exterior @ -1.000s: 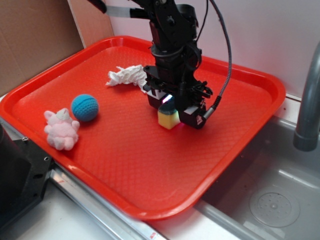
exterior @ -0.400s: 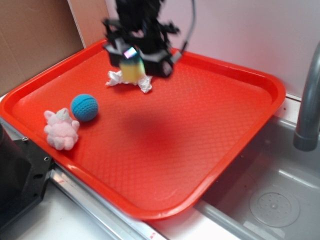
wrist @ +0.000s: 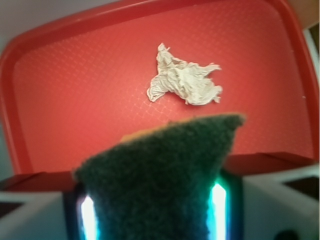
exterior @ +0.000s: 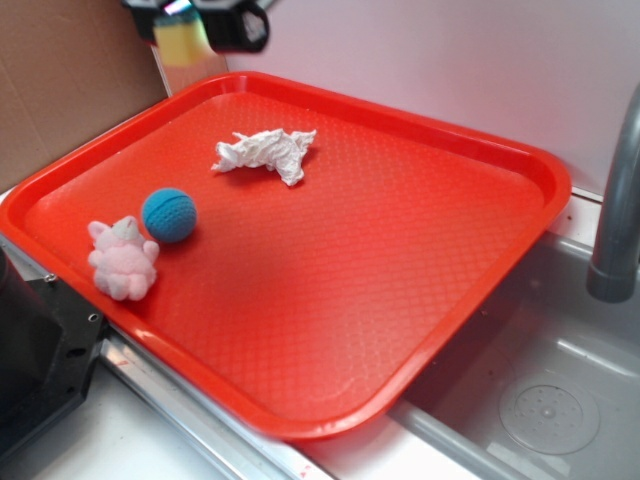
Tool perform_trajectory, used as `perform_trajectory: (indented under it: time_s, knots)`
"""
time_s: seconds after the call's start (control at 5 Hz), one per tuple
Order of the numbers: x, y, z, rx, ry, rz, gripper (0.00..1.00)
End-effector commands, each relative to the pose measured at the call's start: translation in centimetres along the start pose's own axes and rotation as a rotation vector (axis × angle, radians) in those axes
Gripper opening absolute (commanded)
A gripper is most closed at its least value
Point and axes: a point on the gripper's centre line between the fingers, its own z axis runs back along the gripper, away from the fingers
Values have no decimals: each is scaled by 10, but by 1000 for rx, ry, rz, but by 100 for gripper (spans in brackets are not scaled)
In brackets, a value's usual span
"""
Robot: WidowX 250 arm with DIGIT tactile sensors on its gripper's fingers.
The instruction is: Grab the green sponge.
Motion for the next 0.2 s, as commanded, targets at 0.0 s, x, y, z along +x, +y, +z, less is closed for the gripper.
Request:
perform_trajectory:
  time_s: [0.0]
  knots:
    - [-7,1,7,23,-50,-11,0]
